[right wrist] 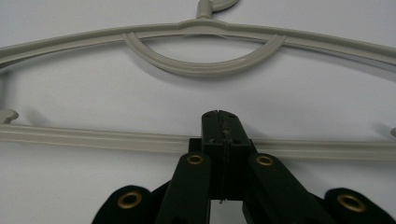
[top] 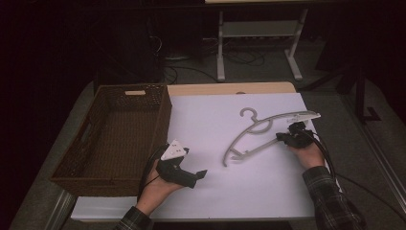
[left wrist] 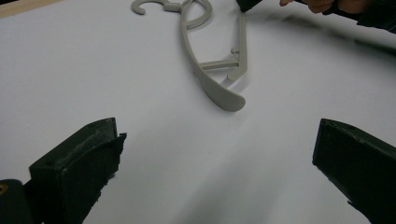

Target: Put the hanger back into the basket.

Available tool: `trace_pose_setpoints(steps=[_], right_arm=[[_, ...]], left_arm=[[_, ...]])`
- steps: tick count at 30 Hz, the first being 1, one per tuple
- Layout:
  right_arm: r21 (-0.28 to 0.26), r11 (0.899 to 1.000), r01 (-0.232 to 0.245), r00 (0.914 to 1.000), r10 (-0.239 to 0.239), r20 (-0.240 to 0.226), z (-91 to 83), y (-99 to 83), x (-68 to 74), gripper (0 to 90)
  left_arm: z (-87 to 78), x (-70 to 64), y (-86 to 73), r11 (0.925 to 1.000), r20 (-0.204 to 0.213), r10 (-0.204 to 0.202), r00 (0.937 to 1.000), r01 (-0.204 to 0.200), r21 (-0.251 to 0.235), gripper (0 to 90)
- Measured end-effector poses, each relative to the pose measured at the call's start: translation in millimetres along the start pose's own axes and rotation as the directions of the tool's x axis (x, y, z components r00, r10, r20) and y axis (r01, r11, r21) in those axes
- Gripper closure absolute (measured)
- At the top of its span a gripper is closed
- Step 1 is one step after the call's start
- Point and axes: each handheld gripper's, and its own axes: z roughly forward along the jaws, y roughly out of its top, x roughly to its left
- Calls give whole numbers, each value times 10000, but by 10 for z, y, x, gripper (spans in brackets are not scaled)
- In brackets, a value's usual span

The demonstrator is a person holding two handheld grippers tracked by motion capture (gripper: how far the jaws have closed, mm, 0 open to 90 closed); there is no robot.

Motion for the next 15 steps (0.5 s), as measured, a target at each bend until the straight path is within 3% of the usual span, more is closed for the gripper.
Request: trace_pose_setpoints(steps=[6,15], right_arm=[[286,9992,276,9996,-279,100,52,-23,19,897],[241,9988,434,9988,-439,225,63,-39,37,898]], left_arm=[[4,-1,-1,10000,-24,-45,10000,45,19,3],[19,7,16,9999,-115,-30,9999,31,106,3]])
